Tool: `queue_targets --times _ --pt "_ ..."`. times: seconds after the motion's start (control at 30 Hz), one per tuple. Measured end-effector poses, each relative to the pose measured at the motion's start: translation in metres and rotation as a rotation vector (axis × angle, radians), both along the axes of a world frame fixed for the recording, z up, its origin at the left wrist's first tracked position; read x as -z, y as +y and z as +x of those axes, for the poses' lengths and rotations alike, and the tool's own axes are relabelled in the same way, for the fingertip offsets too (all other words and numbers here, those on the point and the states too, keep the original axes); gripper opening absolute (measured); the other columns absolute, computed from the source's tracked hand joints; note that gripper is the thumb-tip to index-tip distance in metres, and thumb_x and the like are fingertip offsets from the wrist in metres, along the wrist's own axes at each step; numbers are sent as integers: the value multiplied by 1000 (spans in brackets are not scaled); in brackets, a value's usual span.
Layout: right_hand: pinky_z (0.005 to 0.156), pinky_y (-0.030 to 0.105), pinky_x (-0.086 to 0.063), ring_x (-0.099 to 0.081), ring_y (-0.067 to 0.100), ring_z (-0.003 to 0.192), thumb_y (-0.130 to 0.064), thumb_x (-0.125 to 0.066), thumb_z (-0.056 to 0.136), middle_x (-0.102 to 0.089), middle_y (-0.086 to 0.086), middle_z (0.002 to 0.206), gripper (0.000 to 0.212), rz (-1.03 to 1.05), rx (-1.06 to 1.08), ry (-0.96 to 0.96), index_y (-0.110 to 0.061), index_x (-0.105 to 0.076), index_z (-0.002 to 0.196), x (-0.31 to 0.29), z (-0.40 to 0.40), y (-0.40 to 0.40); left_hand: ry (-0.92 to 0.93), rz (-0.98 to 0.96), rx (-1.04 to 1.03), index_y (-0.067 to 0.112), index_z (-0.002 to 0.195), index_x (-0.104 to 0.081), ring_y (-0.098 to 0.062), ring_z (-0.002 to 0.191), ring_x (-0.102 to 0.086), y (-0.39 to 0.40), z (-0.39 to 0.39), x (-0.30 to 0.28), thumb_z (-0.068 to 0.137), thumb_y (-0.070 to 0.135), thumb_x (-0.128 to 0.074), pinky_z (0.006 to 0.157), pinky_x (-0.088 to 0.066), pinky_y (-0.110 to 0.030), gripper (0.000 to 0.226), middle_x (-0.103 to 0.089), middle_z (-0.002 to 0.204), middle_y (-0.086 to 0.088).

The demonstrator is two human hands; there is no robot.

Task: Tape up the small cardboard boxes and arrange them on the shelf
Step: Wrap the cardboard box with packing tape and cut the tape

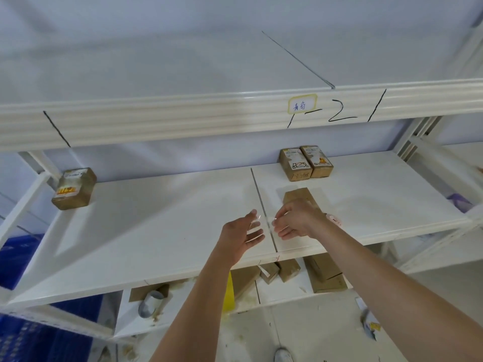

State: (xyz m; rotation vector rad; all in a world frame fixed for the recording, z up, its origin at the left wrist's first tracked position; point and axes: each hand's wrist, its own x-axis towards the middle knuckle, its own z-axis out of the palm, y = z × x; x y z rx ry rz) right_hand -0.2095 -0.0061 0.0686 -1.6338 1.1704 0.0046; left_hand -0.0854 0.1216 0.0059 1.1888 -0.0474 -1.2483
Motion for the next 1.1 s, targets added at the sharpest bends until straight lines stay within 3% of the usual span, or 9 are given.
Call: queue_targets --times 0.17,0.27,0.4,0.53,0.6,0.87,0.97,1.03,1.1 --pt "57 27 -60 -73 17 63 -16 -86 81 -74 9 77 25 -89 38 22 -7 -67 94 2 -2 -12 -133 -23 66 -6 108 -69 -33 80 -69 -10 0 2 87 -6 -71 83 -61 -42 21 -69 88 -18" --pt "69 36 -65 -69 19 64 -17 -86 81 -73 8 75 26 -98 65 44 -7 -68 97 3 -7 -18 -197 -9 40 -6 93 -71 -29 72 -68 -19 1 2 87 -8 -70 80 -61 -40 7 -69 75 -15" --pt "76 42 -64 -72 25 75 -6 -79 86 -75 15 91 15 -80 99 36 -7 -71 99 1 -24 -32 -235 19 58 -8 92 -72 -28 73 -69 -34 -3 9 87 -1 -75 78 -62 -38 9 -72 80 -16" --pt "65 33 -64 -75 26 80 -1 -80 83 -77 18 95 21 42 65 65 -5 -72 102 2 -42 -49 -339 78 50 -6 91 -75 -24 71 -68 -49 -15 21 87 1 -75 75 -62 -36 7 -73 81 -19" --pt "72 36 -65 -77 26 88 0 -78 85 -79 14 94 22 127 64 87 -4 -72 105 3 -49 -62 -375 113 60 -3 89 -77 -24 71 -68 -58 -21 25 87 2 -76 75 -63 -36 5 -75 83 -19" --pt "76 35 -63 -70 29 99 -5 -80 85 -63 13 125 26 211 63 123 -8 -73 109 13 -55 -143 -292 138 119 1 100 -73 -29 90 -76 -112 -33 11 91 8 -74 74 -62 -33 12 -78 94 -10" --pt "75 37 -61 -66 30 104 -4 -78 86 -66 15 117 20 190 14 67 -5 -72 106 17 -56 -173 -294 198 51 1 103 -73 -30 98 -72 -137 -40 7 90 8 -75 82 -62 -39 16 -75 104 -14" --pt "84 43 -61 -68 28 92 1 -73 89 -70 17 103 9 194 20 -5 -2 -72 98 21 -57 -192 -318 271 11 2 98 -74 -30 102 -68 -153 -43 7 88 7 -77 87 -61 -44 12 -72 106 -14" --pt "79 41 -63 -71 28 79 6 -69 90 -72 18 92 10 215 22 -42 0 -71 98 26 -57 -203 -332 327 -30 2 90 -73 -29 95 -70 -164 -47 8 87 3 -77 86 -62 -43 5 -73 103 -16"
